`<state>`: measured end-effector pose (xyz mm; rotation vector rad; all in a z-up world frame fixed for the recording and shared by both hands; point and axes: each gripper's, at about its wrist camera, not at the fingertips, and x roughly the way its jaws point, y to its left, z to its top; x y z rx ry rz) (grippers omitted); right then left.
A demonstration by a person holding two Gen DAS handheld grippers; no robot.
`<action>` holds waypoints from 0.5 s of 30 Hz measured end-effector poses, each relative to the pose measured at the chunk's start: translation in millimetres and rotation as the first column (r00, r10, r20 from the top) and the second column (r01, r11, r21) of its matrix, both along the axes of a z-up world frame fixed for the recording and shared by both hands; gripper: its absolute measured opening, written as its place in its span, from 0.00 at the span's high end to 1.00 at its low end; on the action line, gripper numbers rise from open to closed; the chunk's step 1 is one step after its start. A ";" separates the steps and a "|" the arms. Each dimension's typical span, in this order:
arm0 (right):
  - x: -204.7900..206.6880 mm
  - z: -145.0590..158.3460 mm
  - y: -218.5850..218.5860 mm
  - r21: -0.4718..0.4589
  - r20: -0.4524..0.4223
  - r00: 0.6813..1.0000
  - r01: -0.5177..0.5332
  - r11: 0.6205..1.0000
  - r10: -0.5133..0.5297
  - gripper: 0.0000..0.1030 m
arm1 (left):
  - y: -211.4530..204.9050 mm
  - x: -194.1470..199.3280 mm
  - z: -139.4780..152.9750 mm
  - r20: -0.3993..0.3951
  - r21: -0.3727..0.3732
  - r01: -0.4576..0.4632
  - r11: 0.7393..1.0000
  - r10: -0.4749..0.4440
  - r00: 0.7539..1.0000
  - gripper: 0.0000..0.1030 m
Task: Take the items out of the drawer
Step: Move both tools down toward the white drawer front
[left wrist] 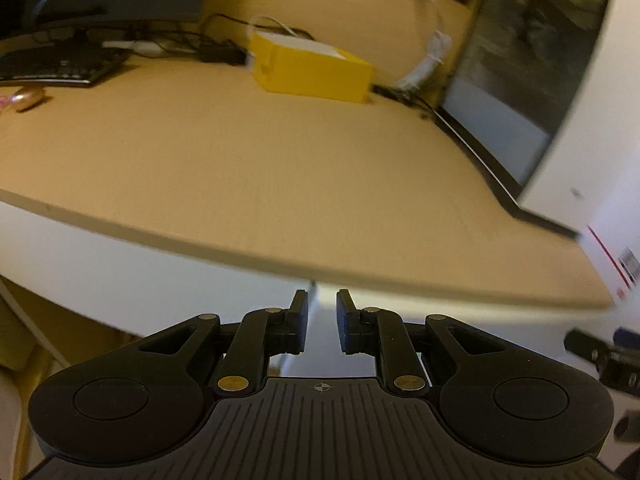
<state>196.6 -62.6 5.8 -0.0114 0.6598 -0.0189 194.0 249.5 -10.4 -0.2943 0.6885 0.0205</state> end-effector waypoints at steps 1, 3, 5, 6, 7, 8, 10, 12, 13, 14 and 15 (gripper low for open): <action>9.1 -3.6 -0.7 0.001 0.004 1.000 -0.019 1.000 0.019 0.00 | 2.4 3.4 0.0 -0.003 0.001 -0.028 1.000 0.028 1.000 0.84; 26.1 -8.7 1.8 -0.003 -0.021 0.999 -0.024 1.000 0.024 0.00 | 3.2 9.5 -0.8 -0.009 -0.002 -0.047 0.999 0.047 0.999 0.84; 35.0 -11.2 2.7 0.022 -0.021 0.999 -0.040 0.999 0.040 0.00 | 2.4 13.7 -2.0 -0.014 0.007 -0.032 0.999 0.032 0.999 0.84; 37.5 -13.0 4.5 0.022 -0.019 0.999 -0.045 0.999 0.046 0.00 | 4.0 16.0 -3.6 -0.026 -0.009 -0.046 0.999 0.046 0.999 0.84; 40.4 -15.8 6.3 0.021 -0.023 0.999 -0.047 0.999 0.048 0.00 | 5.3 19.4 -5.2 -0.043 -0.041 -0.047 0.998 0.045 0.998 0.83; 45.1 -19.9 8.9 0.021 -0.036 0.998 -0.050 0.999 0.051 0.00 | 5.3 22.2 -6.4 -0.056 -0.064 -0.038 0.997 0.034 0.998 0.83; 50.7 -25.2 13.1 0.034 -0.052 0.999 -0.002 0.999 0.004 0.00 | 1.4 25.0 -7.5 -0.063 -0.051 -0.028 0.998 0.025 0.998 0.83; 53.7 -29.5 16.6 0.012 -0.046 0.999 -0.005 1.000 0.006 0.00 | -2.9 26.1 -9.0 -0.077 -0.060 -0.016 0.998 0.012 0.997 0.83; 56.0 -30.9 17.6 0.007 -0.045 0.999 -0.003 1.000 0.003 0.00 | -5.7 27.2 -9.6 -0.083 -0.060 -0.010 0.998 0.005 0.997 0.83; 58.3 -31.3 17.7 0.009 -0.046 0.999 0.001 1.000 0.000 0.00 | -8.4 26.8 -10.1 -0.084 -0.051 -0.008 0.999 0.004 0.996 0.82; 60.7 -32.4 17.6 0.010 -0.047 0.999 0.006 1.000 -0.005 0.00 | -11.3 26.9 -10.9 -0.085 -0.040 -0.006 0.999 0.003 0.996 0.79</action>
